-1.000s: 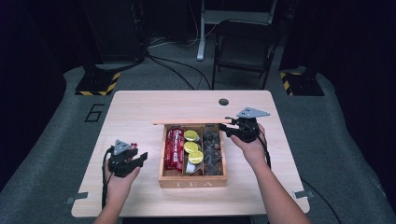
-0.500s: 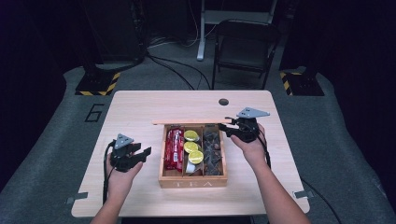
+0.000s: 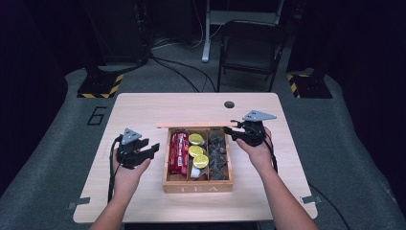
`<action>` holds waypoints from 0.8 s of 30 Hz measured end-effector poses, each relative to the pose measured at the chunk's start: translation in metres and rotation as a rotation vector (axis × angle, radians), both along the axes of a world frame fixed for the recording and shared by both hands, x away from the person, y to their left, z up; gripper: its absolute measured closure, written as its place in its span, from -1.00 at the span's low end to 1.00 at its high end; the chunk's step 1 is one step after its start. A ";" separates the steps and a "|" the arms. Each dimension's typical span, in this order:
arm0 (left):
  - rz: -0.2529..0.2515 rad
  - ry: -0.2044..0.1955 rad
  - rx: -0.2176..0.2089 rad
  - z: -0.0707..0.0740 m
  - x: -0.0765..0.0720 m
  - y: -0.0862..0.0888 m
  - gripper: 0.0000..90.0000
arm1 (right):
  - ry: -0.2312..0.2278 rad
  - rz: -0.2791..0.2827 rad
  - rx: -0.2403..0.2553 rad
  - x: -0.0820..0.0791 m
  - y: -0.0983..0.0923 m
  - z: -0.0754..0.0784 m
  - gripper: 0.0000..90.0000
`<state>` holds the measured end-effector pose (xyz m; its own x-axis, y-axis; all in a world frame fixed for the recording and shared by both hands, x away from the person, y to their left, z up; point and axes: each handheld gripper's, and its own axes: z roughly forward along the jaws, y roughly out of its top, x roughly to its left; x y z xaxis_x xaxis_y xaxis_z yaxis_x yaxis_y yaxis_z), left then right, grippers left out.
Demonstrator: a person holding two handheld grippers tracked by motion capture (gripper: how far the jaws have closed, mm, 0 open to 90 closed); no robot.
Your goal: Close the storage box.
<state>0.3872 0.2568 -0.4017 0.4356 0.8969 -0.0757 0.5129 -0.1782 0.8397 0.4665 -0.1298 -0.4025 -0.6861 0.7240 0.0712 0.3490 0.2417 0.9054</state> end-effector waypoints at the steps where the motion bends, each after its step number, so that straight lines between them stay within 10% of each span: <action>1: 0.000 -0.005 0.003 0.002 0.000 -0.001 0.12 | 0.000 0.001 -0.002 0.000 0.000 0.000 0.22; 12: -0.042 -0.063 0.004 0.044 0.002 -0.014 0.13 | 0.000 0.003 -0.002 0.000 0.000 0.000 0.21; 24: -0.072 -0.093 0.012 0.058 0.006 -0.030 0.19 | 0.006 0.004 -0.002 0.000 0.000 0.000 0.20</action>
<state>0.3928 0.2263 -0.3437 0.5031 0.8639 -0.0211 0.4186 -0.2222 0.8806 0.4666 -0.1299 -0.4029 -0.6888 0.7212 0.0743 0.3535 0.2446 0.9029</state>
